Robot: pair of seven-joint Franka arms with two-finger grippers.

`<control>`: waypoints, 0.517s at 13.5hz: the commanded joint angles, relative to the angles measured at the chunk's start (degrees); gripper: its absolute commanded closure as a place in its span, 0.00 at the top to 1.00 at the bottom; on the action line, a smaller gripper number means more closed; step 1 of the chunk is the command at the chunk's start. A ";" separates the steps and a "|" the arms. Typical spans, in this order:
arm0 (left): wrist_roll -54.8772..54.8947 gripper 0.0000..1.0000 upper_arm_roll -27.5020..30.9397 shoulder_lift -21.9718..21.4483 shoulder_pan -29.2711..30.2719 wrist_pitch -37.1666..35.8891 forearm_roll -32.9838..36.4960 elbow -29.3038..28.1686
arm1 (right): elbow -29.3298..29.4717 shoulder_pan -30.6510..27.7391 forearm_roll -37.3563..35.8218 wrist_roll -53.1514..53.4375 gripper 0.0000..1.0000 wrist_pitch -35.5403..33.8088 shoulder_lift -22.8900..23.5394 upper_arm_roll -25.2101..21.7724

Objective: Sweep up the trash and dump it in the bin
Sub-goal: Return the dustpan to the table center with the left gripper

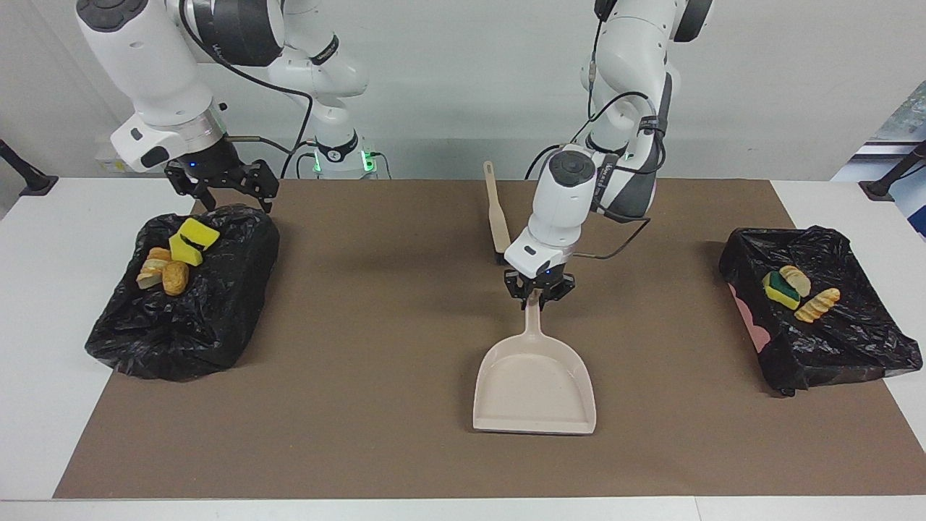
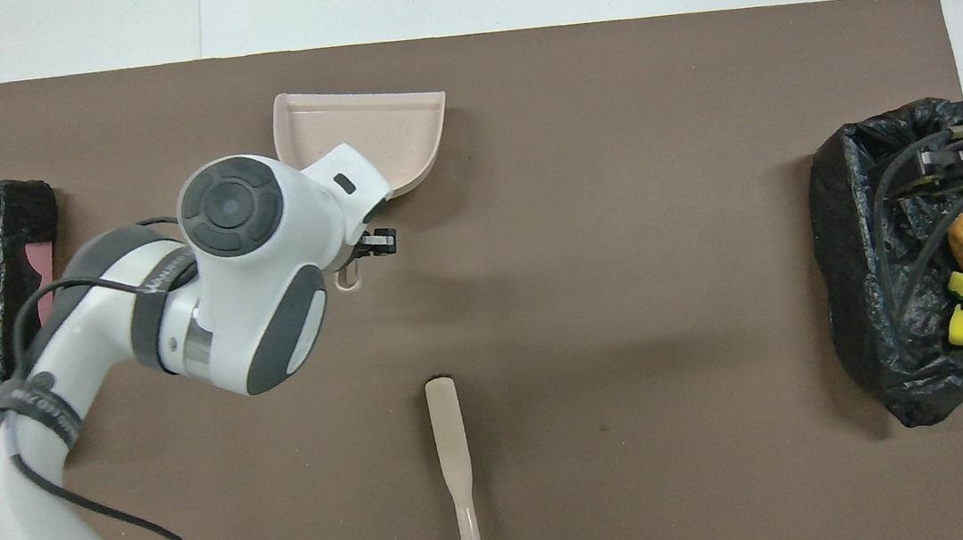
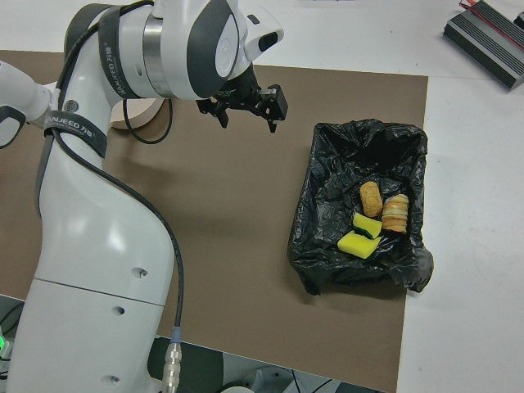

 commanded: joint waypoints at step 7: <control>-2.14 1.00 1.66 -5.30 0.48 -8.18 -0.32 -1.77 | 1.00 0.08 1.27 -1.01 1.00 -0.49 0.43 -0.48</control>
